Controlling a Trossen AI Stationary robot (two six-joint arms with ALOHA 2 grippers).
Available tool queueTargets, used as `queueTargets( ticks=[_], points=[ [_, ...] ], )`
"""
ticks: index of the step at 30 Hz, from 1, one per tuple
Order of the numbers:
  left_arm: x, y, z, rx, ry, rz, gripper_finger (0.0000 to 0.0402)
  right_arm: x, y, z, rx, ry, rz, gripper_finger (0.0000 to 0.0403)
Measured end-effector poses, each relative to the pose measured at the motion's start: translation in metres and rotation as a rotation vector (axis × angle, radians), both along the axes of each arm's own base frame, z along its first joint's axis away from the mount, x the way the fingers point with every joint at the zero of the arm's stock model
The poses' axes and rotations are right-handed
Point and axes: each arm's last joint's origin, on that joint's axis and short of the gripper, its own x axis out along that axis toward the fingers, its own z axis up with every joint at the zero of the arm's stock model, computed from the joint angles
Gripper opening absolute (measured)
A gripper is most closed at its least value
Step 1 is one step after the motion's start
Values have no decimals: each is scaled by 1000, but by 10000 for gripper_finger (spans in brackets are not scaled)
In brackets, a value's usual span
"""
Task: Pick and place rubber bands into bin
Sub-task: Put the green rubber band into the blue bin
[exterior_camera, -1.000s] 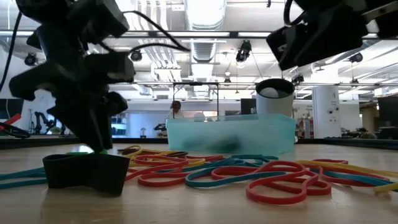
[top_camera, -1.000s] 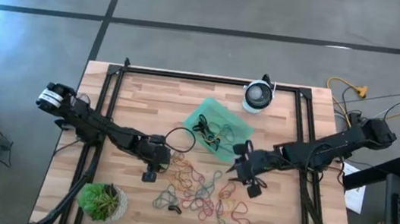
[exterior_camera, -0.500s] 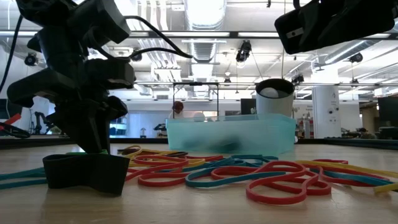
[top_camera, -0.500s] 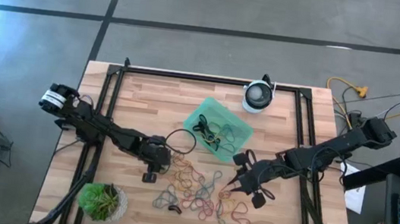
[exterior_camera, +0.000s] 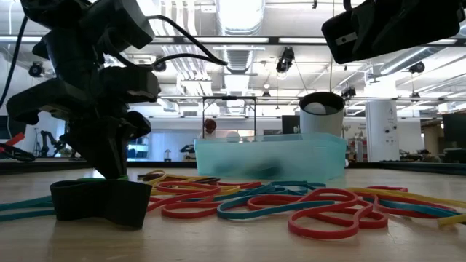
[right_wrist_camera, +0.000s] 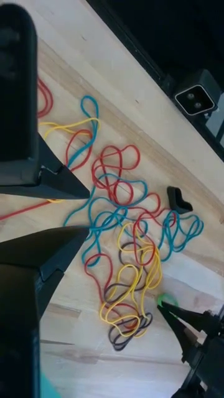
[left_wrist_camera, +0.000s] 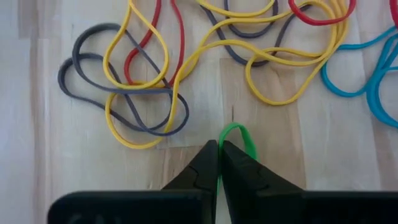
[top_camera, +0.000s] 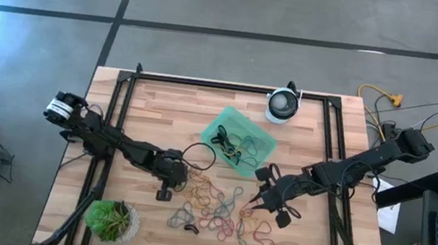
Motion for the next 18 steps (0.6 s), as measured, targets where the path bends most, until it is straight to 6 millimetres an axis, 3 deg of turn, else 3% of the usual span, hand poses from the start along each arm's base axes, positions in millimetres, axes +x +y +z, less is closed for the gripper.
queueTargets(
  ticks=[11,18],
  points=[
    [16,-1,35,106,-142,-53,0,-1,0,-1,11,14,-12,70],
    [32,2,62,344,-257,-35,0,-2,-1,-3,32,60,-43,71]
  ],
)
